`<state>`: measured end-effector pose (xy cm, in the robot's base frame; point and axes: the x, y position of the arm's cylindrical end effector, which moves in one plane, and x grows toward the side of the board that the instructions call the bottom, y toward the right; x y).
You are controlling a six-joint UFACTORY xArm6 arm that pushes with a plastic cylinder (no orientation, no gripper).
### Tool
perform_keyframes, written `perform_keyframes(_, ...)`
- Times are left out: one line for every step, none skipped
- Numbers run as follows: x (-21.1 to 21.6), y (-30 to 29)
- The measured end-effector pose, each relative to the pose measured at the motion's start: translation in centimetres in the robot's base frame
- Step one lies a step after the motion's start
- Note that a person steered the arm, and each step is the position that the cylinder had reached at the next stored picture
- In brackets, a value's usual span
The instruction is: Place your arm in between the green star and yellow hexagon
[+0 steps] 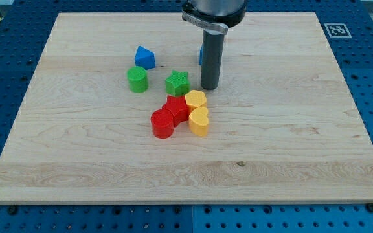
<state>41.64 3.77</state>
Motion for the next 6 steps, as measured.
perform_keyframes(2.8, -0.3)
perform_keyframes(2.9, -0.4)
perform_keyframes(2.4, -0.9)
perform_keyframes(1.9, -3.7)
perform_keyframes(1.9, -4.3)
perform_keyframes(1.9, -5.5)
